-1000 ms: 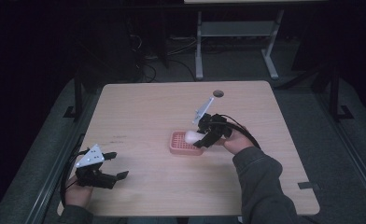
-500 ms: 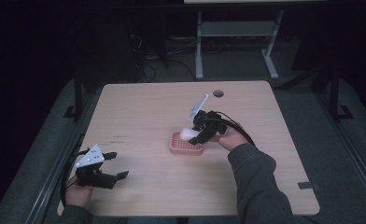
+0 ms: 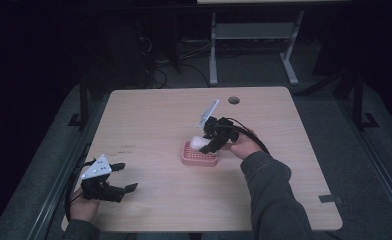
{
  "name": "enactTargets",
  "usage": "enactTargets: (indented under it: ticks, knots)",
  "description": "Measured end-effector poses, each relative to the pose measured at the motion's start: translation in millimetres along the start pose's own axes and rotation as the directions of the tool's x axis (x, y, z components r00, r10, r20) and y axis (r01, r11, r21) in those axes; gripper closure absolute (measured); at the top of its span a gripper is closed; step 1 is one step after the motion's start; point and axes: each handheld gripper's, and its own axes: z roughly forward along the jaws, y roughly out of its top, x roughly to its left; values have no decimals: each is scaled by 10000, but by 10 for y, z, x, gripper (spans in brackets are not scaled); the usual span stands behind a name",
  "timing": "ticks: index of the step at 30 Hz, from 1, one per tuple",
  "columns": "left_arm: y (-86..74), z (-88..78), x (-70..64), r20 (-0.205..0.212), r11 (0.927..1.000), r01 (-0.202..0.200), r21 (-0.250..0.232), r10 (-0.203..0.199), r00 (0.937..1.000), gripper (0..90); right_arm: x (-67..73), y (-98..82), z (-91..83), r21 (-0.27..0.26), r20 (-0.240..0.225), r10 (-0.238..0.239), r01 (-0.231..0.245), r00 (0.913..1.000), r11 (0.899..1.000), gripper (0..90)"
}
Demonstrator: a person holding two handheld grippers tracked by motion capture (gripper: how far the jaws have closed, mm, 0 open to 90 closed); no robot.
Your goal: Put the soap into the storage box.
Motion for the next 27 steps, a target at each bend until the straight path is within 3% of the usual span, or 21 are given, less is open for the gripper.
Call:
enactTargets:
  ticks: [7,27]
  knots:
    - [-1,-1,3,2,10000,-21,-10,21,10000,148,-25,84,72,109,-69,-15,16,10000,9999,487]
    - [-1,-2,6,11,10000,-26,1,26,10000,148,-144,67,369,718,-279,391,-370,9988,9967,487]
